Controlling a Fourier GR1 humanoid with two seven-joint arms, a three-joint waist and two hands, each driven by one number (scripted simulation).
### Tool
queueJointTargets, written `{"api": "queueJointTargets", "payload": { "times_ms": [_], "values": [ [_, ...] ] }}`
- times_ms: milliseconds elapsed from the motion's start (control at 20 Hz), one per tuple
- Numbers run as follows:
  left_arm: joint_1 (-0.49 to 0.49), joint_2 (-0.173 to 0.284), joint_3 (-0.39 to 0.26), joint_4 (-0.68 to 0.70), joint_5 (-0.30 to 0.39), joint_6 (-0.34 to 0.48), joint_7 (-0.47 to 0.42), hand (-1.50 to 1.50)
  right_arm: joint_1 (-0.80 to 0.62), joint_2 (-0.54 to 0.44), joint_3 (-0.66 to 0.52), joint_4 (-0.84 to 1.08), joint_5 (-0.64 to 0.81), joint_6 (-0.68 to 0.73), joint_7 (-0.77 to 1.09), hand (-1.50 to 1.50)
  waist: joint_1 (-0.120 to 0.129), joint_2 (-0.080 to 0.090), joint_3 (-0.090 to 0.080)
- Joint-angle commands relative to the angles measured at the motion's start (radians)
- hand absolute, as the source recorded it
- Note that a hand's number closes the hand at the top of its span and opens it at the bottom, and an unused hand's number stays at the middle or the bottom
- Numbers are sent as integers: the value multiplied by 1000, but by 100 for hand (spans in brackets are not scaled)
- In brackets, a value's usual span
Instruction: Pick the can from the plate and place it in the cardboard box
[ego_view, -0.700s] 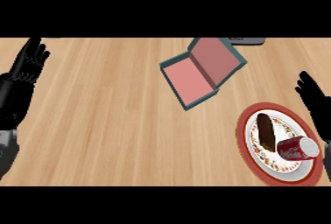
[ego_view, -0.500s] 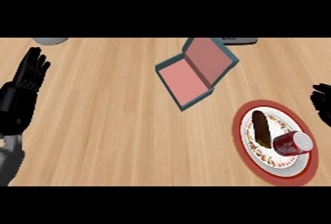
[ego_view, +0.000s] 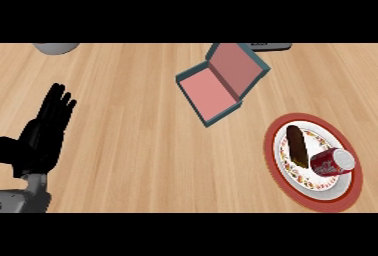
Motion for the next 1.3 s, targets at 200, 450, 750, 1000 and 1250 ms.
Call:
{"api": "queueJointTargets", "payload": {
  "times_ms": [200,450,750,1000,1250],
  "values": [
    [-20,-42,-10,-14,-5,20,46,0,232,-163,-14,-160,52,202,7,-150,18,4,-3],
    [17,-42,-37,-70,-24,33,71,0,311,-300,76,-268,67,397,207,-150,34,3,-5],
    [32,-71,-55,-129,-54,58,106,0,265,-362,-21,-413,-93,530,472,-150,37,3,-2],
    [28,-55,27,-3,-33,-55,2,0,196,-266,41,-561,-58,493,596,-150,37,6,-2],
    [-6,-82,8,-119,-59,4,160,0,136,-206,75,-668,-16,485,755,-150,37,5,-1]
  ]
}}
